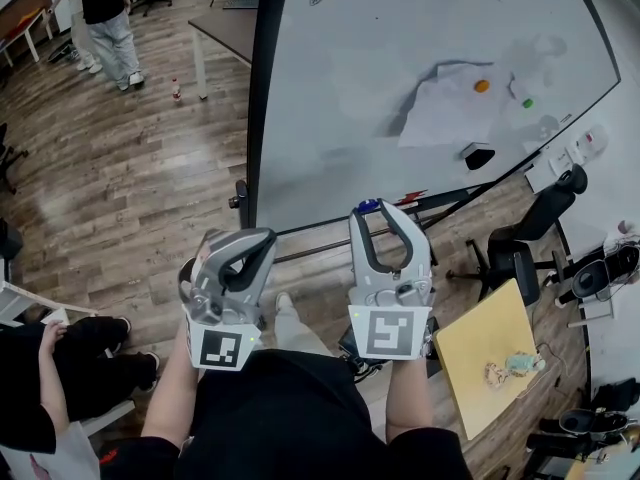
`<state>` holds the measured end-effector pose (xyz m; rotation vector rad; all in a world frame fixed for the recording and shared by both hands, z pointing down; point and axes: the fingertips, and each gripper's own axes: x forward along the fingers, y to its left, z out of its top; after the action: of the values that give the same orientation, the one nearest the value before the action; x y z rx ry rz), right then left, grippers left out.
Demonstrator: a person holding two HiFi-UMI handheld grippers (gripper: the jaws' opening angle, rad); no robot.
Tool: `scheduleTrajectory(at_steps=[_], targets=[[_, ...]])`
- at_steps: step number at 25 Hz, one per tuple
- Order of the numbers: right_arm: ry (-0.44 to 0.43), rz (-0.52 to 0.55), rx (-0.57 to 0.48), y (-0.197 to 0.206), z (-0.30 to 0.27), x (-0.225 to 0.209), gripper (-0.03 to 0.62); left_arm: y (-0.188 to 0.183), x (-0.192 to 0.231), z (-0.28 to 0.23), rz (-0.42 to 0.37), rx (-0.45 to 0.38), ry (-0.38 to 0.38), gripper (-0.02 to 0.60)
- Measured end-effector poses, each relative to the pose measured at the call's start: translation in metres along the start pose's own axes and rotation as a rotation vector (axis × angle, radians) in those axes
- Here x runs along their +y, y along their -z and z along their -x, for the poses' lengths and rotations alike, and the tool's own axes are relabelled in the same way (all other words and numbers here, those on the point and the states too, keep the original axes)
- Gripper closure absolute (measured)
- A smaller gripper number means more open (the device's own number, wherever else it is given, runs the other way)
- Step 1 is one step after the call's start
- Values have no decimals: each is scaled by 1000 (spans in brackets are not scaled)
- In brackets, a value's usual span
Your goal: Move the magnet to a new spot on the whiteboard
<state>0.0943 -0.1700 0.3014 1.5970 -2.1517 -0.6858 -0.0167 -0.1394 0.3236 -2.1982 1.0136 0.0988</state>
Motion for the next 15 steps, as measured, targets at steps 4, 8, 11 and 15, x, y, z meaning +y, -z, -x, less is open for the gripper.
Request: scheduleTrajectory(at_steps=[4, 8, 11, 15], targets=[[3, -1, 3, 1, -1, -2, 468, 1, 0, 0, -2, 4, 0, 580], [0, 12, -1, -1, -3, -2, 468, 0, 3, 0, -1, 0, -7, 580], [-1, 12, 1, -2, -5, -2, 468, 2, 4, 0, 1, 2, -10, 580], [-7, 18, 4, -2, -8, 0, 468, 4, 6, 0, 9, 2, -16, 580]])
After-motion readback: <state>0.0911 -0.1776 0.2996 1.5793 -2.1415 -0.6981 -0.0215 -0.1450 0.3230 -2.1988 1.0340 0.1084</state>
